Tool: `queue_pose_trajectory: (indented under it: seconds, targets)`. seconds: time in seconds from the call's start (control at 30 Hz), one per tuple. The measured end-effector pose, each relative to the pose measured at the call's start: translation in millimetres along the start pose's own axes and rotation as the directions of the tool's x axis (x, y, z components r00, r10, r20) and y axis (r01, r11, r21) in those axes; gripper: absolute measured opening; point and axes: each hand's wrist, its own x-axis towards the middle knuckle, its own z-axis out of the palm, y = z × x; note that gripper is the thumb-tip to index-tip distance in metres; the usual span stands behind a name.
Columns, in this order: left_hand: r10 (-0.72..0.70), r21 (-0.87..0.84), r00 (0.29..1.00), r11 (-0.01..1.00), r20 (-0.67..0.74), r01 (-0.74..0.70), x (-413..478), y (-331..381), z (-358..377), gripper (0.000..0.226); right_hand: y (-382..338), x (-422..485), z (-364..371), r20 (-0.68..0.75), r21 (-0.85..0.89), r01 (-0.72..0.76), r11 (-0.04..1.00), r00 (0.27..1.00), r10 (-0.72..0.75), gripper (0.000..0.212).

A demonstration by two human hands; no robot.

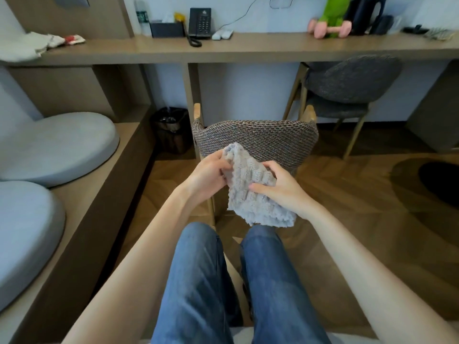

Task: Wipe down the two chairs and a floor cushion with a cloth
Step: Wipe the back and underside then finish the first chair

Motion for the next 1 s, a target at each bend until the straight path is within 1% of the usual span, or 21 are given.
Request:
queue_pose_trajectory:
  seconds: [0.13, 0.23, 0.3, 0.33, 0.37, 0.43, 0.47, 0.5, 0.53, 0.6, 0.63, 0.67, 0.73, 0.77, 0.8, 0.83, 0.87, 0.9, 0.93, 0.97, 1.0]
  targets:
    - [0.096, 0.27, 0.994, 0.959, -0.042, -0.081, -18.1, -7.9, -10.2, 0.028, 0.1, -12.3, -5.9, -0.072, -0.076, 0.066, 0.995, 0.995, -0.071, 0.034]
    - [0.137, 0.402, 0.978, 0.913, -0.157, -0.064, -23.3, -10.1, -11.8, 0.024, 0.0, -16.9, -11.3, -0.167, -0.167, 0.088, 0.982, 0.979, -0.116, 0.015]
    - [0.199, 0.524, 0.955, 0.85, -0.219, -0.057, -22.4, -11.9, -9.9, 0.02, 2.3, -18.7, -13.6, -0.231, -0.273, 0.066, 0.96, 0.964, -0.132, 0.015]
    - [0.243, 0.603, 0.943, 0.795, -0.226, -0.061, -20.7, -13.0, -9.4, 0.02, 3.9, -20.0, -14.6, -0.256, -0.313, 0.041, 0.949, 0.958, -0.126, 0.018]
    - [0.295, 0.701, 0.932, 0.71, -0.212, -0.065, -18.7, -14.1, -9.2, 0.023, 6.1, -21.5, -15.9, -0.284, -0.345, 0.018, 0.938, 0.951, -0.123, 0.019]
    - [0.393, 0.868, 0.909, 0.49, -0.138, -0.081, -12.8, -16.8, -7.6, 0.032, 8.6, -25.7, -19.4, -0.344, -0.394, 0.017, 0.919, 0.924, -0.164, 0.017]
    - [0.433, 0.9, 0.895, 0.425, -0.11, -0.095, -9.9, -18.3, -5.3, 0.035, 8.6, -28.0, -21.2, -0.362, -0.409, 0.046, 0.911, 0.908, -0.209, 0.015]
    - [0.462, 0.91, 0.881, 0.401, -0.105, -0.102, -6.8, -19.4, -2.8, 0.035, 8.7, -29.6, -22.9, -0.357, -0.411, 0.091, 0.907, 0.899, -0.252, 0.013]
    - [0.483, 0.908, 0.867, 0.408, -0.125, -0.097, -2.7, -20.3, -0.9, 0.03, 9.2, -30.5, -23.7, -0.321, -0.389, 0.144, 0.91, 0.905, -0.28, 0.011]
    - [0.494, 0.878, 0.848, 0.472, -0.192, -0.076, 6.0, -21.8, 1.9, 0.015, 9.9, -33.2, -21.1, -0.154, -0.282, 0.204, 0.938, 0.955, -0.254, 0.008]
    - [0.477, 0.855, 0.853, 0.514, -0.211, -0.076, 9.6, -22.6, 3.4, 0.009, 11.9, -34.4, -18.4, -0.071, -0.227, 0.19, 0.955, 0.975, -0.211, 0.012]
    - [0.45, 0.828, 0.867, 0.555, -0.215, -0.083, 12.6, -24.4, 4.6, 0.008, 14.8, -34.5, -15.7, -0.038, -0.182, 0.164, 0.97, 0.984, -0.173, 0.015]
    - [0.392, 0.749, 0.894, 0.654, -0.218, -0.105, 16.0, -30.0, 6.1, 0.01, 22.2, -32.8, -10.8, -0.133, -0.131, 0.119, 0.984, 0.982, -0.137, 0.015]
    - [0.363, 0.695, 0.904, 0.711, -0.227, -0.111, 16.7, -33.0, 6.3, 0.014, 26.3, -31.2, -8.9, -0.189, -0.057, 0.075, 0.996, 0.978, -0.085, 0.022]
    - [0.326, 0.631, 0.915, 0.768, -0.239, -0.109, 17.1, -35.9, 6.2, 0.016, 28.3, -29.5, -7.7, -0.194, 0.076, -0.004, 0.997, 0.981, 0.019, 0.034]
    - [0.28, 0.562, 0.927, 0.821, -0.249, -0.097, 17.7, -38.8, 5.5, 0.016, 29.9, -27.2, -6.8, -0.144, 0.212, -0.118, 0.97, 0.978, 0.151, 0.045]
    - [0.232, 0.49, 0.937, 0.868, -0.26, -0.079, 18.8, -41.7, 4.0, 0.015, 31.8, -25.3, -6.3, -0.068, 0.297, -0.223, 0.928, 0.965, 0.254, 0.05]
    - [0.196, 0.427, 0.941, 0.902, -0.275, -0.064, 20.7, -44.7, 1.6, 0.013, 34.3, -23.5, -6.6, -0.007, 0.324, -0.274, 0.905, 0.956, 0.292, 0.047]
    - [0.18, 0.39, 0.938, 0.919, -0.296, -0.053, 22.7, -46.8, -0.7, 0.012, 35.4, -23.0, -7.4, 0.021, 0.345, -0.282, 0.895, 0.956, 0.293, 0.039]
    - [0.191, 0.399, 0.924, 0.916, -0.331, -0.046, 23.9, -48.9, -3.3, 0.012, 35.1, -23.0, -9.0, 0.021, 0.38, -0.276, 0.883, 0.957, 0.29, 0.034]
    - [0.229, 0.449, 0.902, 0.892, -0.367, -0.044, 25.0, -50.9, -6.5, 0.012, 33.3, -23.0, -11.8, 0.014, 0.44, -0.271, 0.857, 0.956, 0.295, 0.032]
